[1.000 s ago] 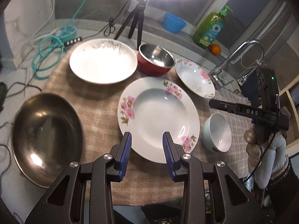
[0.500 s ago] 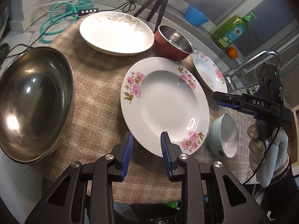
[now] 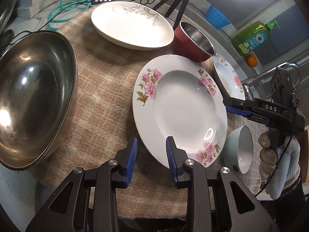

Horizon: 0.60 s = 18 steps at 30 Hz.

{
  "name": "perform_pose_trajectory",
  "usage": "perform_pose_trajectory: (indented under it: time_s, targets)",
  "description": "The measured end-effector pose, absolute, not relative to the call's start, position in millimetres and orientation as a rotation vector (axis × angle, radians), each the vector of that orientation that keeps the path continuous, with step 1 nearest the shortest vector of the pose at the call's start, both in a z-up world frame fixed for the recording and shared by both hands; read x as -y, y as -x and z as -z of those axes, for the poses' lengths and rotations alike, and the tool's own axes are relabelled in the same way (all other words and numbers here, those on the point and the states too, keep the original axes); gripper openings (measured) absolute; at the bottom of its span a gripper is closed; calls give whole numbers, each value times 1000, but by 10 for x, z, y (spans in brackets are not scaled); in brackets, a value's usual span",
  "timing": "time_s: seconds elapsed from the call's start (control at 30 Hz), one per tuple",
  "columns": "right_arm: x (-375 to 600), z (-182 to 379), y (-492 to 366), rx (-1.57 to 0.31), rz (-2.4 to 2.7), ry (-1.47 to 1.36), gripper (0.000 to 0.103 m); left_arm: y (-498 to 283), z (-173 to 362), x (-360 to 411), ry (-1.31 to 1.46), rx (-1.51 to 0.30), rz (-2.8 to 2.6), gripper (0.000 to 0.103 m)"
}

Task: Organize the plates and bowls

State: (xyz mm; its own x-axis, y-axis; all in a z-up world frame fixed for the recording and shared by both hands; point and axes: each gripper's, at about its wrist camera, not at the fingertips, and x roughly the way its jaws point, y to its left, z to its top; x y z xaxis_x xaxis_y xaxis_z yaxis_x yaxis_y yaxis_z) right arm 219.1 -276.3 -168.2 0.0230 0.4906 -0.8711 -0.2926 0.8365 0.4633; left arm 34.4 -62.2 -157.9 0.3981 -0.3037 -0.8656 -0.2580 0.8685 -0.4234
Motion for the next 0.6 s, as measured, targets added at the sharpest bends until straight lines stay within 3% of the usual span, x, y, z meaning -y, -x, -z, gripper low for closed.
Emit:
perform_pose_trajectory:
  time_s: [0.47, 0.6]
  targets:
    - [2732, 1777, -2271, -1437, -593, -183, 29, -409, 1673, 601, 568, -1190, 17, 28]
    - [2743, 1792, -2278, -1438, -586, -182, 25, -435, 1680, 620, 557, -1191, 13, 21]
